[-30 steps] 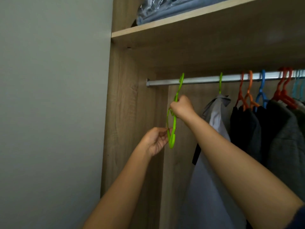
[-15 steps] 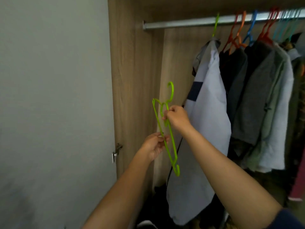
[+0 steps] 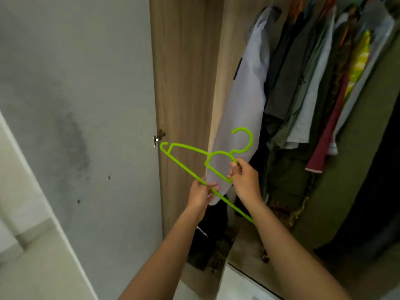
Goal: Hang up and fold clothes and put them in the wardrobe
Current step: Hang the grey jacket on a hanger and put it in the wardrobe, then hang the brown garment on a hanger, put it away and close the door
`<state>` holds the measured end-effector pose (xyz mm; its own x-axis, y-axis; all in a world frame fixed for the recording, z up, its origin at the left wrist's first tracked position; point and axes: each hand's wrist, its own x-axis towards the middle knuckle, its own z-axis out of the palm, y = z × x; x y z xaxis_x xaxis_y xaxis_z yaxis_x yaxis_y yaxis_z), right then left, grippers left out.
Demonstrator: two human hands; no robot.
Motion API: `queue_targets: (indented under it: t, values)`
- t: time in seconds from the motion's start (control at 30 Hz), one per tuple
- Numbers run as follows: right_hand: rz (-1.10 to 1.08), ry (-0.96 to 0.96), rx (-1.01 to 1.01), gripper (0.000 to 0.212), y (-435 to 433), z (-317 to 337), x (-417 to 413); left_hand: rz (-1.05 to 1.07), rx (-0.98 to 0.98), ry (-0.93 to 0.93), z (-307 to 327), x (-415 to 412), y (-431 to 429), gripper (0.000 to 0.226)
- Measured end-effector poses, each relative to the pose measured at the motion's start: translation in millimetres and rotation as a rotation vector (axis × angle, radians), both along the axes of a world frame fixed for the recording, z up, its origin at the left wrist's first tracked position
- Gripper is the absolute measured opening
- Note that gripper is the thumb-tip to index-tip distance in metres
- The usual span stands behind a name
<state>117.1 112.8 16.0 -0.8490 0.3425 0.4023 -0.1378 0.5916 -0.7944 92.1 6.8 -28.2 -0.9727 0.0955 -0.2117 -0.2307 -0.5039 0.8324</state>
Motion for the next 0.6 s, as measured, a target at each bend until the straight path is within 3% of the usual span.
queue_targets:
  t: [0.13,0.27,0.43,0.53,0.6]
  values:
    - [0.019,-0.001,0.010,0.022,-4.3,-46.1,57.6,0.236,0.031,-0.018,-43.2,60.1,-25.8,0.013]
    - [-0.025,-0.078,0.089,0.024,-30.6,-74.6,112.3,0.599,-0.035,-0.052,-80.5,121.7,-78.4,0.014]
    - [0.099,-0.182,0.096,0.026,-91.5,-123.0,152.1,0.896,-0.413,-0.209,-96.4,205.3,-165.5,0.049]
    - [0.193,-0.243,0.123,0.028,-147.0,-143.5,176.2,0.993,-0.601,-0.216,-107.4,250.6,-225.2,0.043]
    - [0.303,-0.265,0.156,0.029,-196.5,-154.4,190.9,0.967,-0.866,-0.183,-119.6,282.1,-275.0,0.034]
